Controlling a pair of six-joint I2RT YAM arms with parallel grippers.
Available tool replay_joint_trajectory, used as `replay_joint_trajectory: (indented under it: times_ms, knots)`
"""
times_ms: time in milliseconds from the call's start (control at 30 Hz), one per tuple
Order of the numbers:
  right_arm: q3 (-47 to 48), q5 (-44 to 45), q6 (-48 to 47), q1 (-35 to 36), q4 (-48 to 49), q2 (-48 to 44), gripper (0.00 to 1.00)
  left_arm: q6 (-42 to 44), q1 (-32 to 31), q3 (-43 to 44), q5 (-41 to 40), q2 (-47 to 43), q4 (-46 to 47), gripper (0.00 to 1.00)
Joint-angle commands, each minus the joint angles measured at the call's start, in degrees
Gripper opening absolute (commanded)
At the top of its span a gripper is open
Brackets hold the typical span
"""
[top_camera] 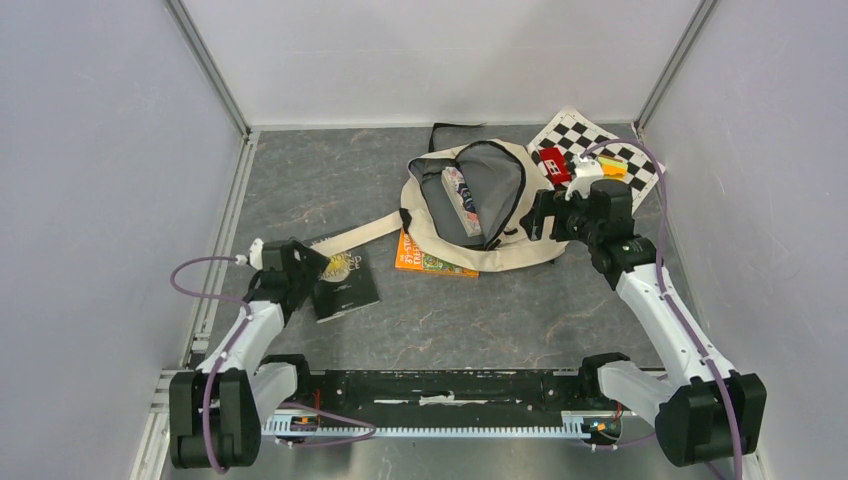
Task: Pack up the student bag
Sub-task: Move the book to the center of the board, then pick up the book from the center of the board.
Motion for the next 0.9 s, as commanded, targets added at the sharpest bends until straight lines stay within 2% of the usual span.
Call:
replay_joint_trajectory:
  times_ms: [0,133,333,500,633,733,867]
  knots:
    - [-1.9,0.9,1.4,2.7,4.0,-0.8,0.98,-5.9,-7.4,-3.1,-0.5,-2.5,-2.4,1.0]
    - [-2.5,2.0,3.7,8.2,5.8,-0.7,0.98,-5.8,-12.4,-3.5,-1.2,-3.2,-4.1,1.0]
    - [-1.3,7.5,7.0,19.8,7.3,-1.5,0.98,-3.6,-12.5,-2.3,-3.7,-8.1,-9.7,1.0]
    - [-1.2,11.7,8.7,28.4,9.8,0.5,0.98,-3.3,-12.5,-1.6,-4.6,-8.5,-12.5,1.0]
    - [1.4,12.7,8.7,34.8,10.7,6.2,0.98,-2.4,-12.5,-1.3,-2.4,-6.4,-12.4,1.0]
    - [5.6,9.0,6.7,38.9,11.5,13.7,0.86,1.1,-12.5,1.1,-0.3,-4.3,-14.0,1.0]
    - [12.8,3.4,5.0,40.9,10.3,25.2,0.84,6.0,-12.5,3.0,0.0,-3.2,-14.9,1.0]
